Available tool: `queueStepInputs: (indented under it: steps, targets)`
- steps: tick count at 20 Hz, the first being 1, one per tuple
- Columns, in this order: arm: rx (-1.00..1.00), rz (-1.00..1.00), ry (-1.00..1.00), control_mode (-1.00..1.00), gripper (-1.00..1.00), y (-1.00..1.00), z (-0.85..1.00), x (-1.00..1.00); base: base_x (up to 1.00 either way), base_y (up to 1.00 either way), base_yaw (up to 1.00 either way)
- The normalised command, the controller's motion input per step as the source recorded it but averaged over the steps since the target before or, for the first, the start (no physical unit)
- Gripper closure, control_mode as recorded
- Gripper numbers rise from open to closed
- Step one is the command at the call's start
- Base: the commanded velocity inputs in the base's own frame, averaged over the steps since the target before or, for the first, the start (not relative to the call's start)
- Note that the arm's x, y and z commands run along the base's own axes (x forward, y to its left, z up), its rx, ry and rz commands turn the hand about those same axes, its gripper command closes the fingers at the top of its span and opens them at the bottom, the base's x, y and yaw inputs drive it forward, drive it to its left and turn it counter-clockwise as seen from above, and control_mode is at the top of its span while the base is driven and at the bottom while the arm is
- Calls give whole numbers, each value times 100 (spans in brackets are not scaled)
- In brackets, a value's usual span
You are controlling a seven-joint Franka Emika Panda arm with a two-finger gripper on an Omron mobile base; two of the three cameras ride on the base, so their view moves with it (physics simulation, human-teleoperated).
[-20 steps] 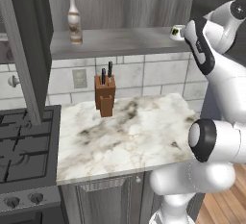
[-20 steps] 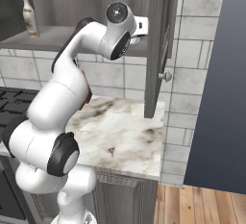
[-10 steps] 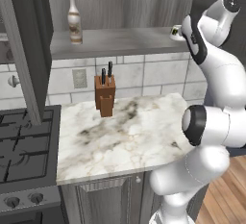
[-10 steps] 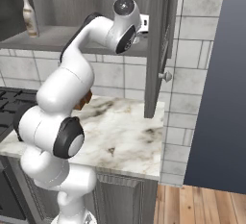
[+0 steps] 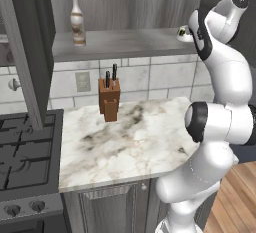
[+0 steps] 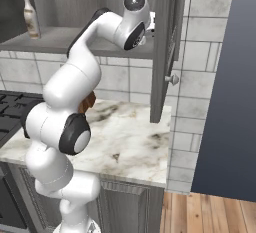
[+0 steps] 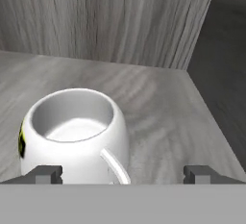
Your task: Open the cabinet directly in front. Then move the liquor and the mug to the dining counter with the jar on it.
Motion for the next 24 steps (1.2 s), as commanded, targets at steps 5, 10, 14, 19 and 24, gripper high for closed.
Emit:
queueStepInputs:
  steps: [5, 10, 14, 19, 24]
  targets:
    - [0, 0, -1, -100, -100, 0, -20, 10, 0, 0, 0]
    - [2, 0, 0, -100, -100, 0, -27, 11, 0, 0, 0]
    - [0, 0, -2, -100, -100, 0, -17, 19, 0, 0, 0]
    - [2, 0, -4, -100, -100, 0, -28, 19, 0, 0, 0]
    - [4, 0, 0, -100, -100, 0, -18, 15, 0, 0, 0]
